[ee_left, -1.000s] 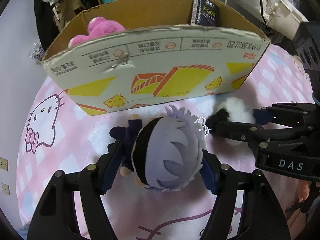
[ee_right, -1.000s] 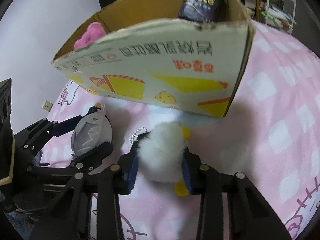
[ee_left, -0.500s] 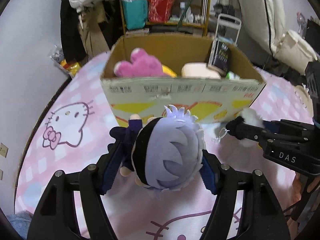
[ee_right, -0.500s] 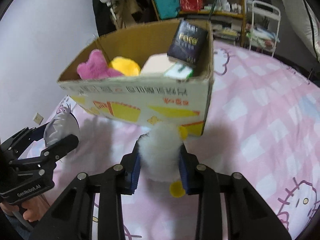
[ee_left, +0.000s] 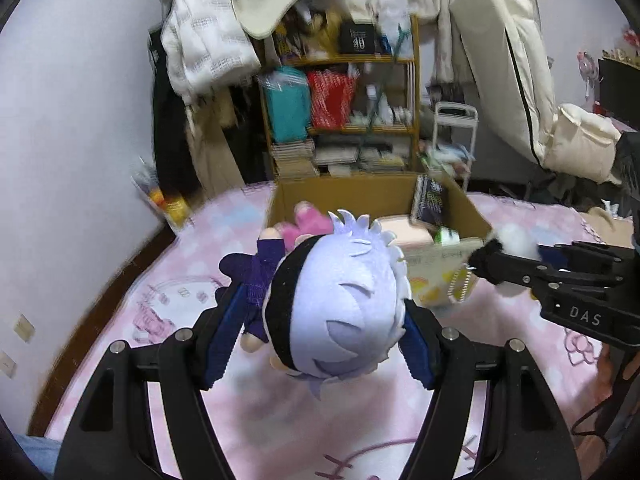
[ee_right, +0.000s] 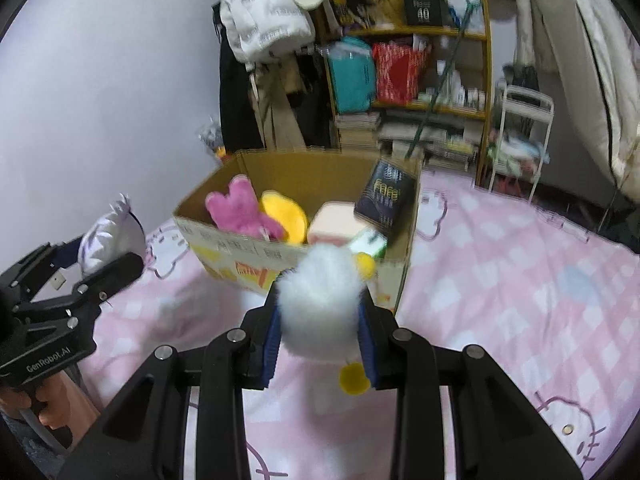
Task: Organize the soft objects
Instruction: 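Lift the fluffy plush and white-haired doll and carry both over the box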
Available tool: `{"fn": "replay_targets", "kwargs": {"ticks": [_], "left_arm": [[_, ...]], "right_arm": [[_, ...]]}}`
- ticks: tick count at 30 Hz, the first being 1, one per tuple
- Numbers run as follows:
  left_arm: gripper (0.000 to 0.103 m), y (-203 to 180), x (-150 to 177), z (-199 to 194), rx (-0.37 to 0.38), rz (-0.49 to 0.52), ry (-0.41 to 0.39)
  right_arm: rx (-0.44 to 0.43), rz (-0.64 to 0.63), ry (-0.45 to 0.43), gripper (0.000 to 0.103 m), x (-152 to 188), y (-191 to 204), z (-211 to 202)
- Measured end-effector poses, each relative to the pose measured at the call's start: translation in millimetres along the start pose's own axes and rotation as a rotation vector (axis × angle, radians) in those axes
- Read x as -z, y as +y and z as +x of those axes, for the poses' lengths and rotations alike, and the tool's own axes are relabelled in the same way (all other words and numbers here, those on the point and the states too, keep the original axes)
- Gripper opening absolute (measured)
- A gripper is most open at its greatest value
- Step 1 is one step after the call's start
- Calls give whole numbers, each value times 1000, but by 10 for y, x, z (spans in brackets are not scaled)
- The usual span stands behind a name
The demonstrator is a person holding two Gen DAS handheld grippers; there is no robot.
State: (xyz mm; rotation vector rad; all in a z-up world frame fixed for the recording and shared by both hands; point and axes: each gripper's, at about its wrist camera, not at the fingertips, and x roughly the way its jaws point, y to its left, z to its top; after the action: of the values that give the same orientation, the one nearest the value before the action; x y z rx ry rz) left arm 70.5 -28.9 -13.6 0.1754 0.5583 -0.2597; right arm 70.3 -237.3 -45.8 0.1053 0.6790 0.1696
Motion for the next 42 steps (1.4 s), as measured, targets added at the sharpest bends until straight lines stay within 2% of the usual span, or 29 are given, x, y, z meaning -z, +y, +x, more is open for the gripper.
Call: {"fn": "replay_targets", "kwargs": {"ticks": [11,22,29,42], "left_arm": [[70,130,-372,-455,-32,-13,-184],[70,77,-749,-422,-3,8,-260],[70,33,-989,-392,-2,35,-348],[70,38,-1215,-250,14,-5,-372]], "right_arm": [[35,-70,-187,35,-343,180,-429],[62,-83,-278,35,-735,130,-547],[79,-108,-325,35,-896,125,-574],[90,-104,-367,35,-1005,93,-522]]}}
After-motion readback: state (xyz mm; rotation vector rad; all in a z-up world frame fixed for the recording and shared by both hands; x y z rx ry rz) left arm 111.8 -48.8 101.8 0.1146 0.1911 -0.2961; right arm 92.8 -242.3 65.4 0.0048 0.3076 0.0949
